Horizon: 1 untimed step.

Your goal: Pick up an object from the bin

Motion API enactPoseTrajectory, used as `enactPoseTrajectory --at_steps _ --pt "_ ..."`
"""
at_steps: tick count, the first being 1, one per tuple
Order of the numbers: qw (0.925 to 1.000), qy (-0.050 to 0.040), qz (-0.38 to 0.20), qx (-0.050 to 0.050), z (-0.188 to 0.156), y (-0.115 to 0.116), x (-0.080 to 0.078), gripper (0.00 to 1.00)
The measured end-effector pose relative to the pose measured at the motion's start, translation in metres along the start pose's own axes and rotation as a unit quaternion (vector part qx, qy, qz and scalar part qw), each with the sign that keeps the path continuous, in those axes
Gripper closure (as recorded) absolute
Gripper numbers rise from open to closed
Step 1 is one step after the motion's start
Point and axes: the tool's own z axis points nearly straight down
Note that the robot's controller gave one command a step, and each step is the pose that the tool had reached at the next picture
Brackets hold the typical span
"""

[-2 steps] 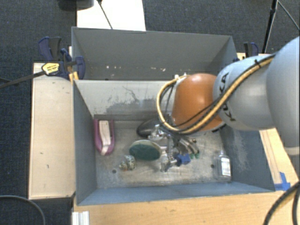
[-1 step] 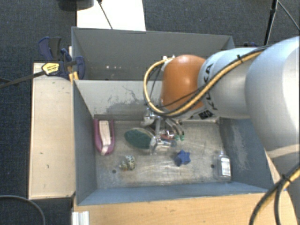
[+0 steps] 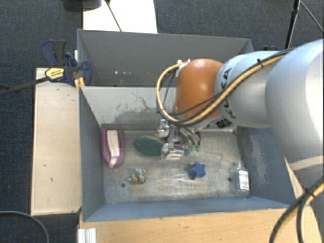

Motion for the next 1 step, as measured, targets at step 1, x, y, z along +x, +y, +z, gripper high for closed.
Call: enactPoseTrajectory --at_steps 1 --pt "1.0 -0.0053 -0.001 -0.001 -0.1434 0.0293 -0.0128 1.0"
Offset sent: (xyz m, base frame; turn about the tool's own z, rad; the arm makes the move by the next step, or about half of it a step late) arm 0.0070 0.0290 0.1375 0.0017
